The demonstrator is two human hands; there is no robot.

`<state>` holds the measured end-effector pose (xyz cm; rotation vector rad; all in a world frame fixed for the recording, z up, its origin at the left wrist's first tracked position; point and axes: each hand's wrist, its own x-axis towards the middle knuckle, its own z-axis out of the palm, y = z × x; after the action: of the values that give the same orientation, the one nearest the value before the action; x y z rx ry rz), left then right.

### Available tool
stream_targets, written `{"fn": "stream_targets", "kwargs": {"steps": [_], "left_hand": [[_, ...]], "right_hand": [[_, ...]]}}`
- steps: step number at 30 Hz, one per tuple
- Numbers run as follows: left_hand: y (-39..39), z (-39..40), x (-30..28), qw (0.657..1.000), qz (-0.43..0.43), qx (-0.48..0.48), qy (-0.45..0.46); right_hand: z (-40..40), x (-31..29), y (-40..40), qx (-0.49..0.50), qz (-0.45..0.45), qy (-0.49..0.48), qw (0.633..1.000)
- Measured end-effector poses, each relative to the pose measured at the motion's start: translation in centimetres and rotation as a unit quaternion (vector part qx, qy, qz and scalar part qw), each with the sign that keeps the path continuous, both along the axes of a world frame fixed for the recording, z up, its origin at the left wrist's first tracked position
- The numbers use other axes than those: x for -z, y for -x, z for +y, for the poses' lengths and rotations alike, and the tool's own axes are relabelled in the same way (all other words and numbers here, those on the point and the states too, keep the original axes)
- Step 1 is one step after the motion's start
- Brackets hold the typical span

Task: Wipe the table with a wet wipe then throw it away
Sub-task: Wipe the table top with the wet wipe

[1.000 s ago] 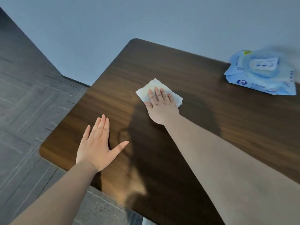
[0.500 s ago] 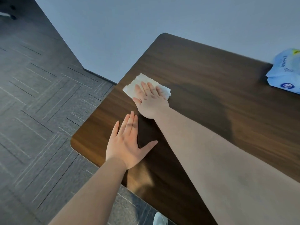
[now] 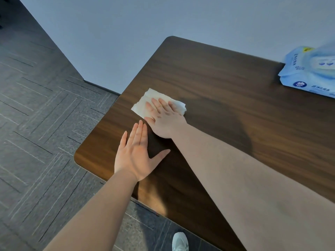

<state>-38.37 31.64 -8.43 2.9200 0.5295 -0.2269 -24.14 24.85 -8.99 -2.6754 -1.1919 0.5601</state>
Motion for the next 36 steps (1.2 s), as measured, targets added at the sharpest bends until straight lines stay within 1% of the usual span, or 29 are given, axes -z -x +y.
{"fn": "stream_targets", "kwargs": {"steps": [6, 10, 15, 21, 24, 28, 33, 36], "left_hand": [[0.8, -0.8, -0.4, 0.999, 0.005, 0.049, -0.001], [1.3, -3.6, -1.1, 0.994, 0.026, 0.102, -0.015], [0.9, -10.7, -1.5, 0.986, 0.031, 0.167, -0.009], [-1.5, -21.6, -1.3, 0.965, 0.026, 0.261, 0.011], [-2.6, -27.6, -1.1, 0.953, 0.019, 0.3, 0.032], [-4.2, -34.6, -0.9, 0.936, 0.017, 0.349, 0.04], [-5.2, -41.8, -0.6, 0.927, 0.008, 0.373, 0.03], [-5.6, -43.6, -0.5, 0.927, 0.006, 0.375, 0.0]], "right_hand": [[-5.9, -0.4, 2.7, 0.026, 0.01, 0.005, 1.0], [-11.7, -0.6, 3.7, 0.079, 0.021, 0.007, 0.997], [-22.3, -0.9, 4.3, 0.162, 0.017, 0.025, 0.986], [-36.2, -0.9, 5.3, 0.269, 0.018, 0.048, 0.962], [-43.6, -0.9, 5.9, 0.34, 0.021, 0.057, 0.938], [-53.8, -0.8, 7.2, 0.444, 0.015, 0.066, 0.893], [-65.3, -0.9, 10.2, 0.556, 0.017, 0.095, 0.826], [-70.8, -1.0, 12.1, 0.618, 0.006, 0.106, 0.779]]}}
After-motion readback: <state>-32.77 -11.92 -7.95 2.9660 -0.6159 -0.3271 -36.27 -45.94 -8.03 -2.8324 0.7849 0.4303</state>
